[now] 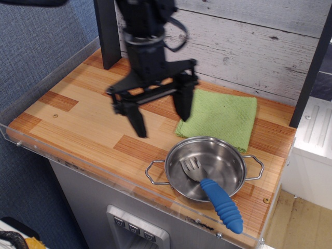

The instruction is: Place the fork in front of the red object.

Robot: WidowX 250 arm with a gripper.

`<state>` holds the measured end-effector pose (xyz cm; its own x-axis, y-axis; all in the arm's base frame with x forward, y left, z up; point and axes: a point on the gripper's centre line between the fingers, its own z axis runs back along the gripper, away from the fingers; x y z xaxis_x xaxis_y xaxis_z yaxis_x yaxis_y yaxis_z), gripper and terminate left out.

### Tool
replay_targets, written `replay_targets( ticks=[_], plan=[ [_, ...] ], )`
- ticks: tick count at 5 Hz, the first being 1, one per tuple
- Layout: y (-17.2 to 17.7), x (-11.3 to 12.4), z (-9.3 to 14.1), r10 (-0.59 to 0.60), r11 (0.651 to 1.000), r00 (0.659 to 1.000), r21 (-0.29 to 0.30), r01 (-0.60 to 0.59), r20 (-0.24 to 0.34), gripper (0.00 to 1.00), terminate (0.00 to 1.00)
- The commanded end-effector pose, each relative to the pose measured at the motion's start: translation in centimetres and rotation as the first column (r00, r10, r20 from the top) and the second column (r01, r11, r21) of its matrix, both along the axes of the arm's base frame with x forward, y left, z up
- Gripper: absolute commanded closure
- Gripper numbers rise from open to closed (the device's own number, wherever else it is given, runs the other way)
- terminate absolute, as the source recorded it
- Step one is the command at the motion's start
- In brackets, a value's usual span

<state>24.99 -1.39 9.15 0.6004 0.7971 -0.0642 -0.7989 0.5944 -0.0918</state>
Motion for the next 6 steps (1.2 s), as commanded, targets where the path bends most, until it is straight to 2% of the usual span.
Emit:
replay_targets(
  ticks=[1, 2, 3, 4, 5, 6],
  plan=[
    [-3.1, 0.2, -0.1, 0.0, 1.0, 0.998, -0.029, 0.002, 0.055, 0.0, 0.0],
    [-4.6, 0.6, -1.1, -0.04, 0.999, 0.996, -0.033, 0.042, 0.076, 0.0, 0.0],
    [-5.6, 1.1, -1.4, -0.08, 0.997, 0.995, -0.008, 0.081, 0.063, 0.0, 0.0],
    [-6.0, 0.7, -2.2, -0.088, 0.996, 0.995, 0.024, 0.087, 0.044, 0.0, 0.0],
    [-6.7, 0.9, -3.5, -0.092, 0.996, 0.994, -0.008, 0.093, 0.054, 0.0, 0.0],
    [-7.0, 0.5, -4.5, -0.096, 0.995, 0.995, 0.01, 0.095, 0.041, 0.0, 0.0]
  ],
)
